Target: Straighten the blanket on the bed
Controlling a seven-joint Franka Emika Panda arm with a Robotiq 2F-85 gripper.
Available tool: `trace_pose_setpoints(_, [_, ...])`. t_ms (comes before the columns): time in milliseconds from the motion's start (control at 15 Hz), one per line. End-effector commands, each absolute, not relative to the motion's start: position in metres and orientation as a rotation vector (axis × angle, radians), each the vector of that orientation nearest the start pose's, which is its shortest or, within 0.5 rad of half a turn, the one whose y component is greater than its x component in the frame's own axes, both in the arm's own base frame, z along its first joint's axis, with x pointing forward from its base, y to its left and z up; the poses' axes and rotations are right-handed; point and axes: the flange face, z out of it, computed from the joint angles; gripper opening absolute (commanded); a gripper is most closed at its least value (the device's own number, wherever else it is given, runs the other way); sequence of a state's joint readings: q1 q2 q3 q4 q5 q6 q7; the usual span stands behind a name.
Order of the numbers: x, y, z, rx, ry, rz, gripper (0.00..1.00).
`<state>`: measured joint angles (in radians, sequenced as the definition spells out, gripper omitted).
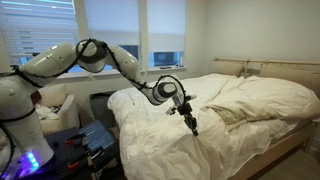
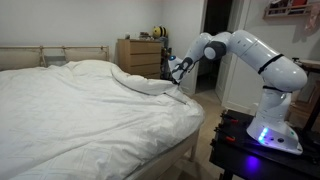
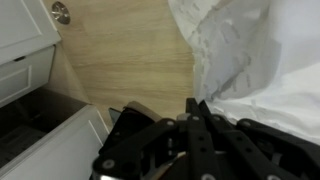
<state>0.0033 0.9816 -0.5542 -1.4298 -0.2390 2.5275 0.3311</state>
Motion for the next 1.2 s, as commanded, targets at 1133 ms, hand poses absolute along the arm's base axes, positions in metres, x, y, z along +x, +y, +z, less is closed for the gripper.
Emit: trace_pose_setpoints(1133, [0.572,-0.359,0.171,2.182,-0.492,-0.384,0.00])
